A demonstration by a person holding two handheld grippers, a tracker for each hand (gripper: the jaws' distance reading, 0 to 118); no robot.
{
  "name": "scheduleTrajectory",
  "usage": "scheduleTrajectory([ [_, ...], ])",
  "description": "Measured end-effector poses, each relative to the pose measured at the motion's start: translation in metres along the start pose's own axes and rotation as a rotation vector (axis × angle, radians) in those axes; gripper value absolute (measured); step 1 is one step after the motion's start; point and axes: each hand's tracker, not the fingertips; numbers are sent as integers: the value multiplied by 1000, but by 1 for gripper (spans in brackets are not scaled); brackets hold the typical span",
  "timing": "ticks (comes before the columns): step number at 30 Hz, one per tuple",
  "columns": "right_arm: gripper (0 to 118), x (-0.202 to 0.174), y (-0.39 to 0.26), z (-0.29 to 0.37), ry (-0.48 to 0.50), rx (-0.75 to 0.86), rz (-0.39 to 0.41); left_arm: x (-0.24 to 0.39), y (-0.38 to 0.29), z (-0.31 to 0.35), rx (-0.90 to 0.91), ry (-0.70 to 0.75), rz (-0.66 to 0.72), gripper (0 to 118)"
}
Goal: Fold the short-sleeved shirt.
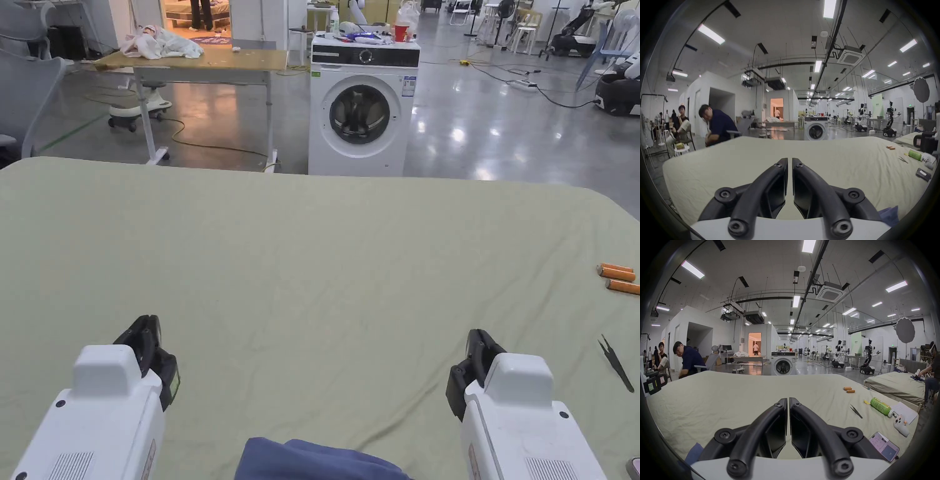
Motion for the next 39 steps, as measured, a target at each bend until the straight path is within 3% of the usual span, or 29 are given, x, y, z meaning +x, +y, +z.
scheduleTrajectory([
  [8,2,-2,-4,10,7,-21,5,-6,0,7,-41,3,-20,8],
  [18,2,-64,-93,63,251,-298,118,-17,-12,18,-93,-13,-22,8],
  [27,2,-78,-139,34,148,-360,115,-23,-30,31,-174,-56,8,8],
  [30,2,-78,-145,31,139,-363,139,-31,-35,28,-275,-137,52,8],
  [36,1,-69,-158,31,130,-368,116,-52,-44,3,-501,-345,157,8],
  [39,1,-68,-155,30,136,-375,105,-64,-52,-19,-661,-521,274,17],
])
